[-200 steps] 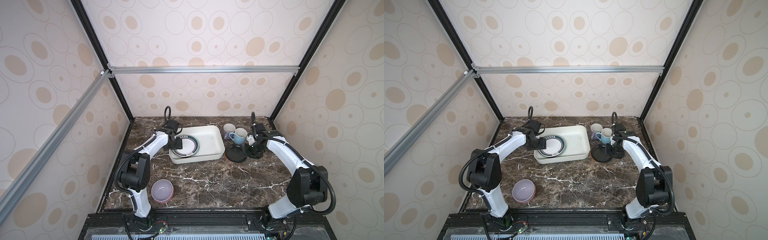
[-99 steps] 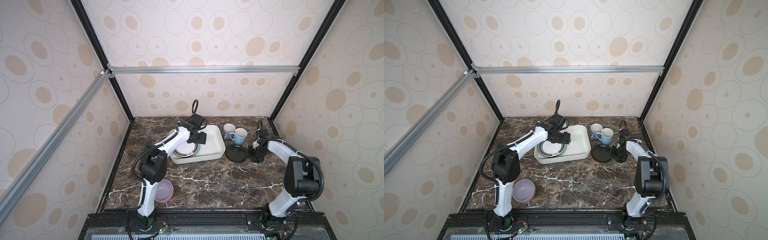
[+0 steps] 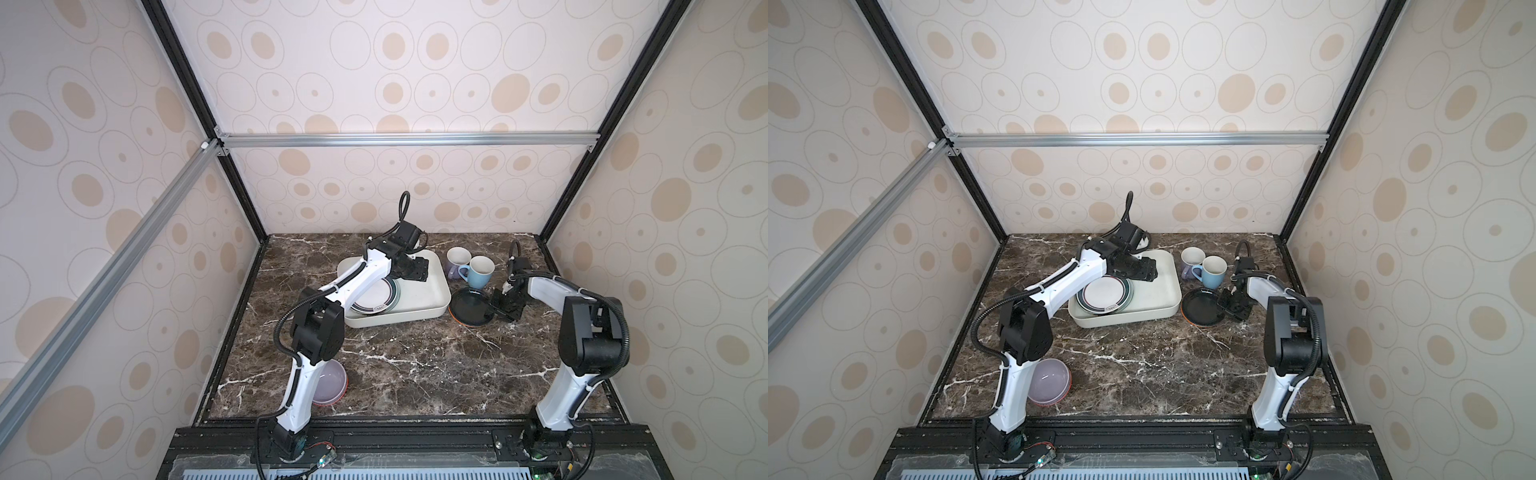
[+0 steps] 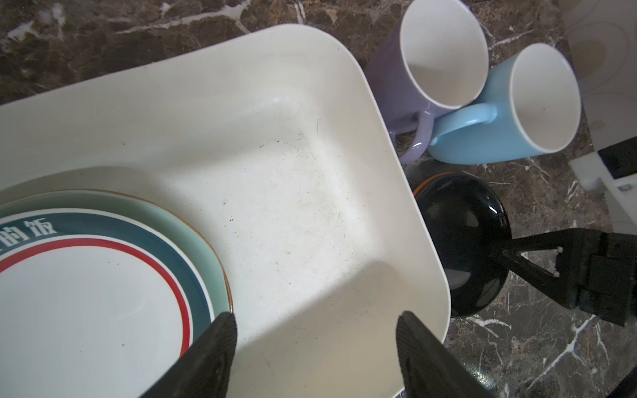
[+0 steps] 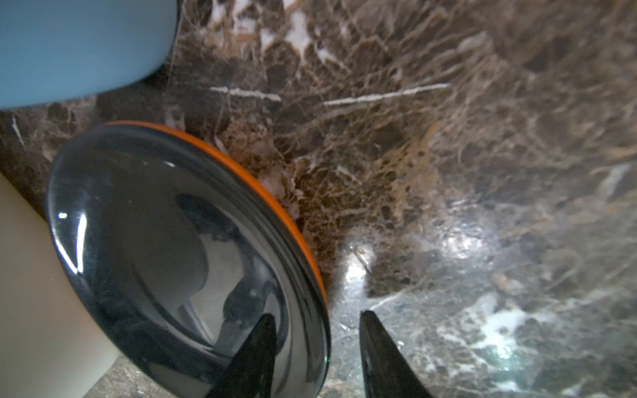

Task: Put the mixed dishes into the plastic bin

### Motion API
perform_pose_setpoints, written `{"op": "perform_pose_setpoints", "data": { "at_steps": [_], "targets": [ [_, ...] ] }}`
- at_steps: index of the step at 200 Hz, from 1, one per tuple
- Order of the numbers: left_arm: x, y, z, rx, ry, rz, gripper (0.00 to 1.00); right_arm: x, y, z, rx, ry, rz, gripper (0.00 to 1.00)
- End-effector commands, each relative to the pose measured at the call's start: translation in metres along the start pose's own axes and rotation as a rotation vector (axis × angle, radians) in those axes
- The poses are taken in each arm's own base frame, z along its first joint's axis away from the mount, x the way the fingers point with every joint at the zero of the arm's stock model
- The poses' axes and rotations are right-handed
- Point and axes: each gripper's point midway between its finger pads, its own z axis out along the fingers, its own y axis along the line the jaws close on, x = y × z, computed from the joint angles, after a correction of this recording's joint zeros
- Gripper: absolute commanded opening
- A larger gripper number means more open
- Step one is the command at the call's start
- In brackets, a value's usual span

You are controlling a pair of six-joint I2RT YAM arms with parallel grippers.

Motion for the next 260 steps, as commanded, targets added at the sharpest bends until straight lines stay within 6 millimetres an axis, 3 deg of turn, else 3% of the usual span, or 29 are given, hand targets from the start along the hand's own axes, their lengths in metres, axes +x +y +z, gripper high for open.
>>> {"op": "perform_pose_setpoints", "data": {
  "at_steps": [1,44,67,140,215,239,260],
  "targets": [
    [-0.006,0.011,-0.011,-0.034,-0.004,0.011,0.74,-0.007,-0.003,0.004,0.019,-0.011,0.014,0.38],
    [-0.009,0.023,-0.018,-0.031,-0.010,-0.009,0.74,-0.006,-0.006,0.009,0.008,0.003,0.034,0.11],
    [-0.006,0.034,-0.021,-0.048,-0.006,-0.012,0.74,-0.002,-0.007,0.005,0.010,0.003,0.035,0.05],
    [0.007,0.074,-0.038,-0.088,-0.010,-0.054,0.73,0.023,-0.022,-0.017,0.065,0.031,0.027,0.00],
    [0.022,0.079,-0.040,-0.075,0.000,-0.050,0.73,0.054,-0.044,-0.040,0.138,0.052,0.001,0.02],
    [0.024,0.077,-0.038,-0.068,0.009,-0.043,0.72,0.070,-0.053,-0.033,0.165,0.111,0.000,0.01],
    [0.025,0.077,-0.040,-0.066,0.012,-0.035,0.72,0.097,-0.055,-0.022,0.145,0.192,0.025,0.02]
  ]
}}
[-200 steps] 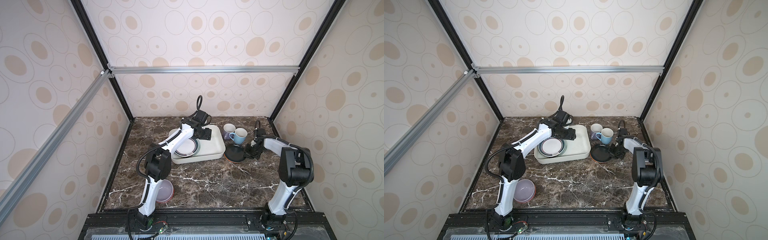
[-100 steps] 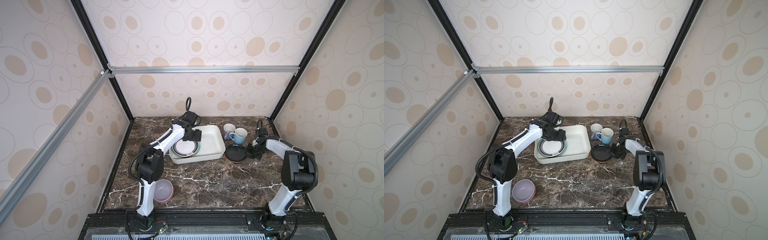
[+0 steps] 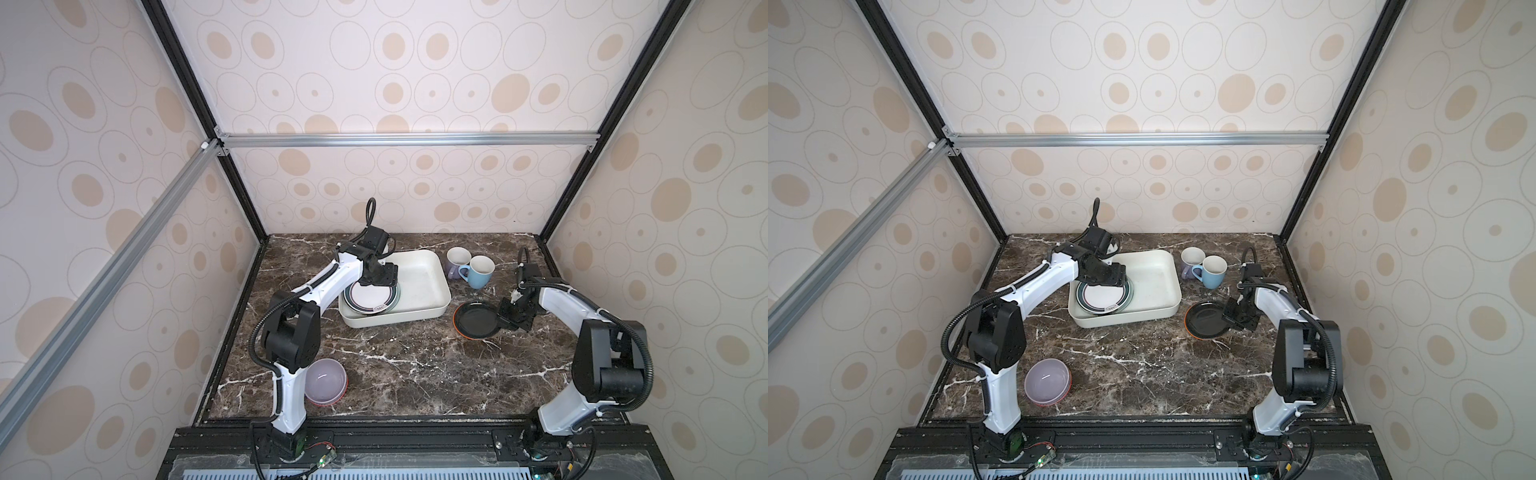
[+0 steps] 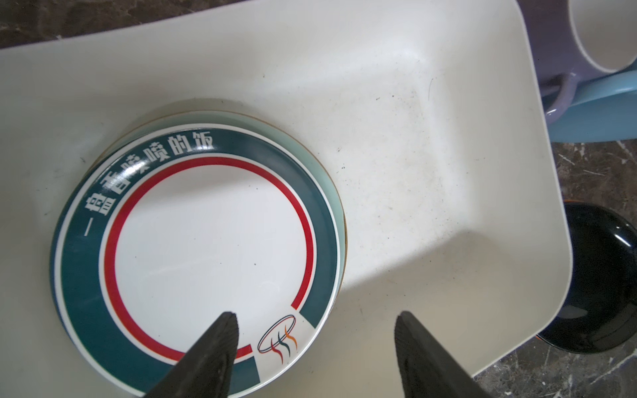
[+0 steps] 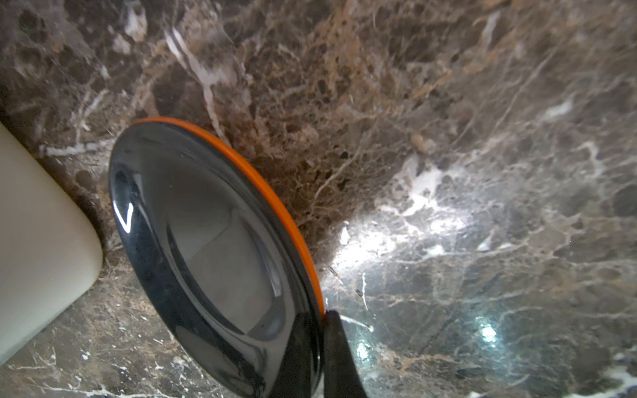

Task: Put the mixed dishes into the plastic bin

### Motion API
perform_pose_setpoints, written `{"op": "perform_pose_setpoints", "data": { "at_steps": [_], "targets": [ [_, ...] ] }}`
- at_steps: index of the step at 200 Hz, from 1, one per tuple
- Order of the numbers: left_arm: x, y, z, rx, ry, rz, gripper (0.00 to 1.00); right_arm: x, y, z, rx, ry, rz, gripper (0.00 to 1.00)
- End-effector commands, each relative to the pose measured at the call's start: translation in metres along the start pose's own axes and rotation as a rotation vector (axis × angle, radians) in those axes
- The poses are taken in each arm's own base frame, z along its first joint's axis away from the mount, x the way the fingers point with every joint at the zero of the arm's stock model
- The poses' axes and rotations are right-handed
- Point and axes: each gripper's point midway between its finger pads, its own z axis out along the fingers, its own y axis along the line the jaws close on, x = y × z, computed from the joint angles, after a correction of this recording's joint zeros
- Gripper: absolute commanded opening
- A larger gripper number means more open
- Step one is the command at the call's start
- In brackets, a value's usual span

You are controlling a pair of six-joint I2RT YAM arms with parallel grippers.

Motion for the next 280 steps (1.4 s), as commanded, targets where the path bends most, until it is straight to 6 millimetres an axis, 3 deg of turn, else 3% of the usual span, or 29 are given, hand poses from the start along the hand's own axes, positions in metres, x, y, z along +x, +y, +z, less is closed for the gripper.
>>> {"op": "perform_pose_setpoints", "data": {
  "at_steps": [1,34,60,153,280],
  "targets": [
    [-0.007,-0.005,-0.015,0.018,-0.033,0.036,0.72,0.049,-0.026,0.016,0.092,0.162,0.020,0.02],
    [-0.004,-0.005,-0.017,0.020,-0.029,0.047,0.72,0.083,-0.023,0.025,0.120,0.200,-0.017,0.09],
    [-0.001,-0.005,-0.017,0.021,-0.021,0.053,0.72,0.091,-0.024,0.031,0.132,0.213,-0.024,0.12],
    [0.007,0.003,-0.022,0.013,-0.016,0.069,0.72,0.087,-0.022,0.029,0.169,0.208,-0.063,0.18],
    [0.010,0.014,-0.024,0.015,-0.028,0.039,0.71,0.068,-0.009,0.004,0.209,0.162,-0.138,0.12]
  ]
}}
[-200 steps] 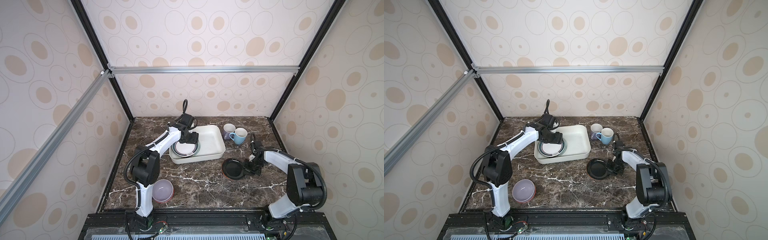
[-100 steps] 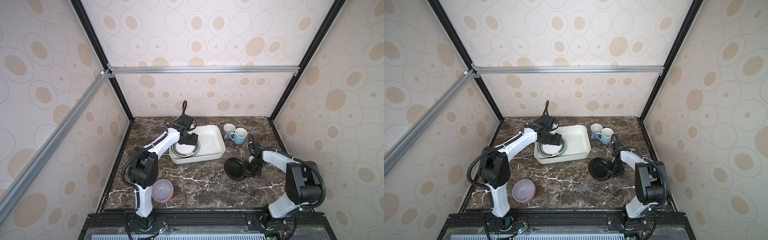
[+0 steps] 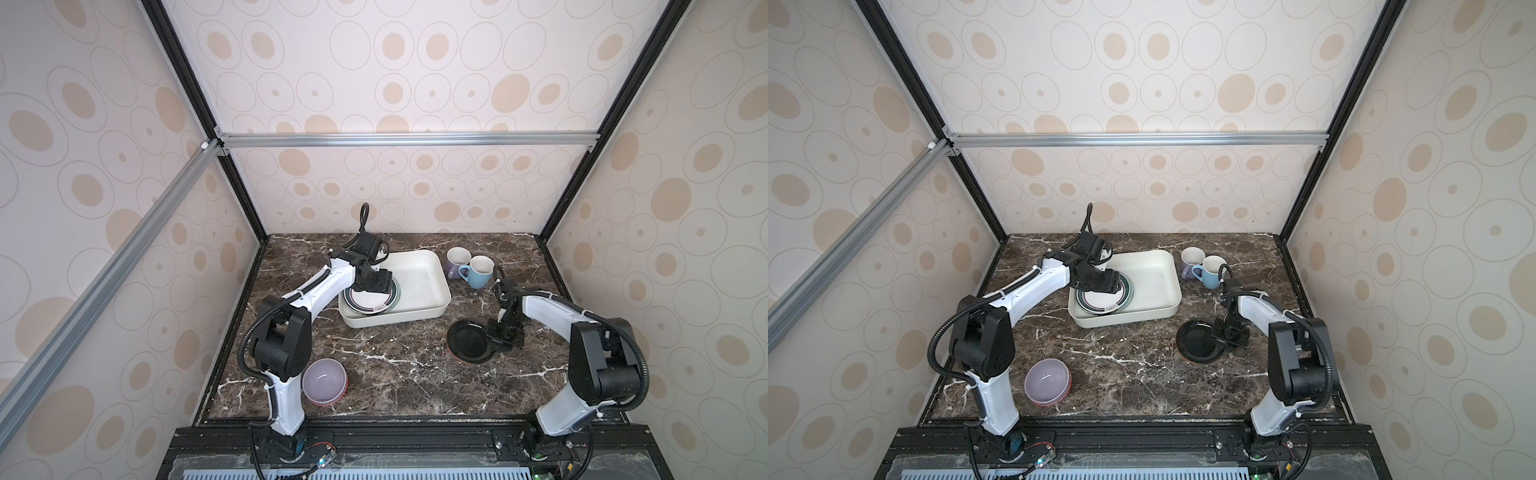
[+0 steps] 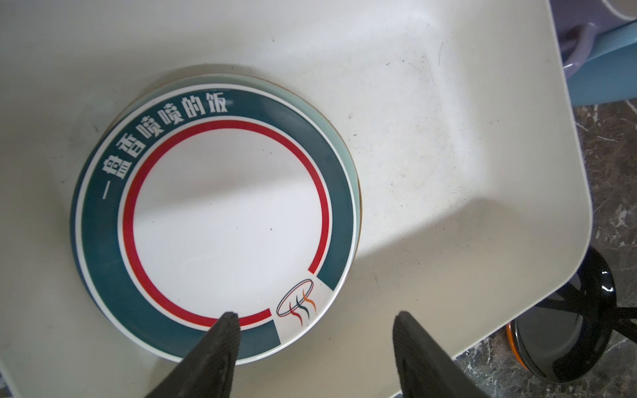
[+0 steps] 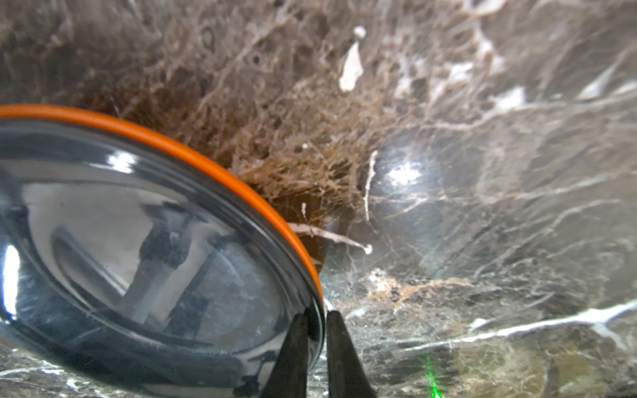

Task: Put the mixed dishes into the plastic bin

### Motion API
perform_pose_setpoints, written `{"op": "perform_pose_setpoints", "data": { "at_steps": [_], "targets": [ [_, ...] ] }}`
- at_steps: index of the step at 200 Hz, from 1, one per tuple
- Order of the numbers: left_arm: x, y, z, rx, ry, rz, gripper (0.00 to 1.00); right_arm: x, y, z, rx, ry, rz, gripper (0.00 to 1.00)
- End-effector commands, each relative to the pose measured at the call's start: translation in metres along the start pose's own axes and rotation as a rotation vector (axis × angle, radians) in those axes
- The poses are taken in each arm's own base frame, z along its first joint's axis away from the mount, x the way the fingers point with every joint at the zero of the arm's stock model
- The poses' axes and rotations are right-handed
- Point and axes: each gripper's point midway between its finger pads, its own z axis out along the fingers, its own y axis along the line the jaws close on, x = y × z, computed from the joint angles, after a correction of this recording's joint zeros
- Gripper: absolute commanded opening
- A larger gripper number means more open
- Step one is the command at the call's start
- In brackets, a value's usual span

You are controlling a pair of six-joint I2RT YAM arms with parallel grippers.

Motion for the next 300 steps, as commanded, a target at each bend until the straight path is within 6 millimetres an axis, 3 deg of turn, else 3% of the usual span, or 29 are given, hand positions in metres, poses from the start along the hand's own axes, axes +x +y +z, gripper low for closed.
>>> {"op": "perform_pose_setpoints", "data": {
  "at_steps": [1,54,79,136,184,229,264,300],
  "targets": [
    [-0.011,-0.001,-0.013,0.013,-0.043,0.014,0.71,0.003,-0.003,-0.009,0.038,0.010,-0.015,0.11],
    [-0.015,-0.005,-0.013,0.029,-0.043,0.015,0.68,0.000,0.002,-0.020,0.019,-0.018,-0.034,0.05],
    [-0.017,-0.019,-0.021,0.074,-0.044,0.029,0.68,0.000,0.002,-0.020,0.017,-0.024,-0.036,0.17],
    [0.013,-0.103,-0.030,0.162,0.002,0.211,0.56,0.005,-0.003,-0.024,0.016,-0.046,-0.033,0.29],
    [0.055,-0.147,-0.009,0.198,0.059,0.283,0.49,0.013,-0.012,-0.037,0.018,-0.085,-0.033,0.39],
    [0.094,-0.175,0.025,0.244,0.089,0.311,0.41,0.023,-0.021,-0.046,0.024,-0.091,-0.033,0.41],
    [0.104,-0.187,0.049,0.256,0.098,0.324,0.32,0.028,-0.026,-0.052,0.029,-0.103,-0.029,0.44],
    [0.101,-0.199,0.055,0.276,0.088,0.341,0.29,0.030,-0.031,-0.053,0.023,-0.110,-0.017,0.45]
  ]
}}
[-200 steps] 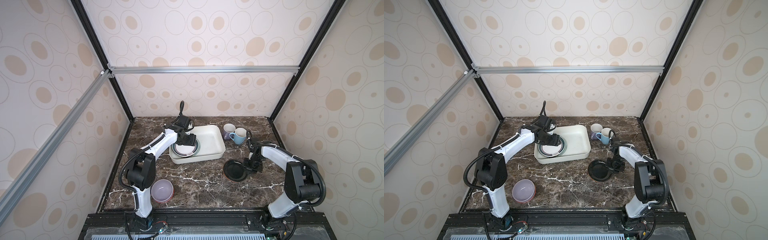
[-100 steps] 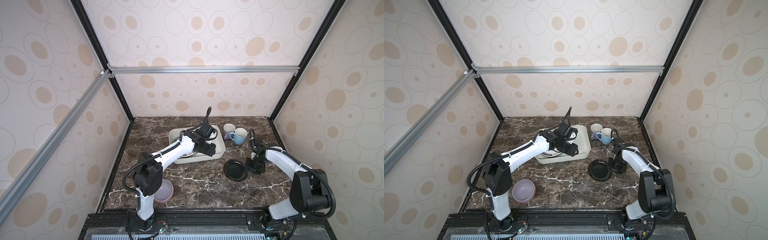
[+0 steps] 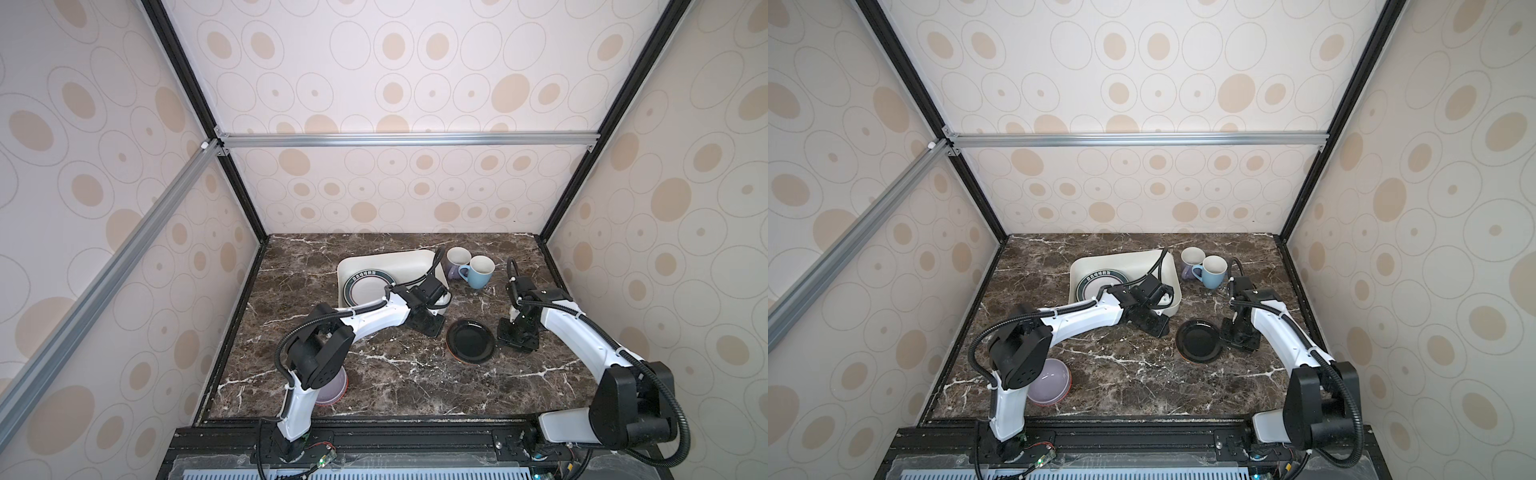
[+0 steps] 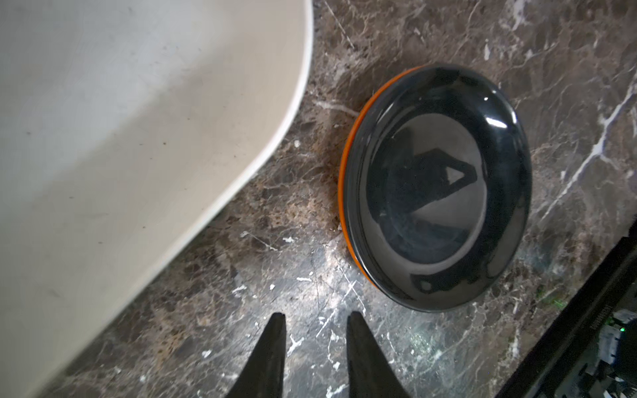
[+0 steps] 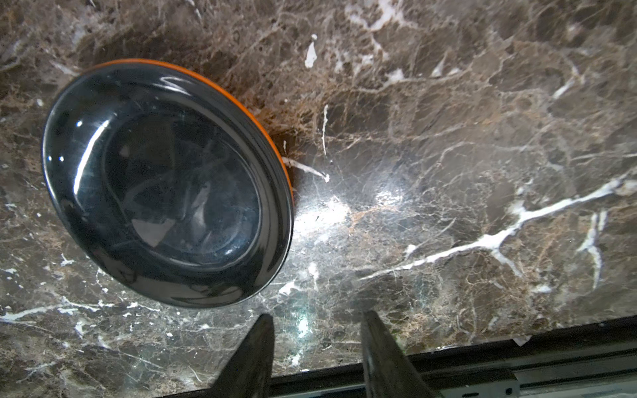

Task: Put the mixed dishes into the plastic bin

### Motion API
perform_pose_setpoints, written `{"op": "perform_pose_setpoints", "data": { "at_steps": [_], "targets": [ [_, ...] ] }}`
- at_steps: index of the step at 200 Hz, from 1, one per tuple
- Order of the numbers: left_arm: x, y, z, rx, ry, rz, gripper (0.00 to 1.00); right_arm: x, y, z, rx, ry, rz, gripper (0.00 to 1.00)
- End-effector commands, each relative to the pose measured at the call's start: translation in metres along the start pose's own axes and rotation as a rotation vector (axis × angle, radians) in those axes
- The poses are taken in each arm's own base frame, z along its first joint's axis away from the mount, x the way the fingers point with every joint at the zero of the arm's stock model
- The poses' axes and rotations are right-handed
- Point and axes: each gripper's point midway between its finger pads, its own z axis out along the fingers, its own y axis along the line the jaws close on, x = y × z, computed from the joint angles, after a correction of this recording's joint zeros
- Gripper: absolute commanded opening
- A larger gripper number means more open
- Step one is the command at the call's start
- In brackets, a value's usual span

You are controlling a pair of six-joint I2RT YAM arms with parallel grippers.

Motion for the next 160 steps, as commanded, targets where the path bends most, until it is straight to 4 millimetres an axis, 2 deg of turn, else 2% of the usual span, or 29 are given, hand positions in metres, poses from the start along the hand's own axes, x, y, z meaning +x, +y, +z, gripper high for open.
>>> {"op": "perform_pose_setpoints", "data": {
  "at_steps": [1,47,82,132,160],
  "targets": [
    [-0.022,-0.014,-0.004,0.032,-0.064,0.024,0.29,0.011,-0.011,-0.001,0.026,0.021,0.006,0.45],
    [-0.029,-0.021,0.004,0.041,-0.055,0.043,0.26,0.010,-0.013,0.000,0.026,0.023,0.009,0.45],
    [-0.034,-0.027,0.012,0.059,-0.046,0.058,0.29,0.010,-0.015,0.002,0.023,0.028,0.014,0.45],
    [-0.033,-0.028,0.031,0.057,0.004,0.073,0.44,0.010,-0.019,0.007,0.027,0.047,0.023,0.47],
    [-0.031,-0.024,0.039,0.033,0.030,0.079,0.58,0.010,-0.020,0.009,0.022,0.051,0.030,0.47]
  ]
}}
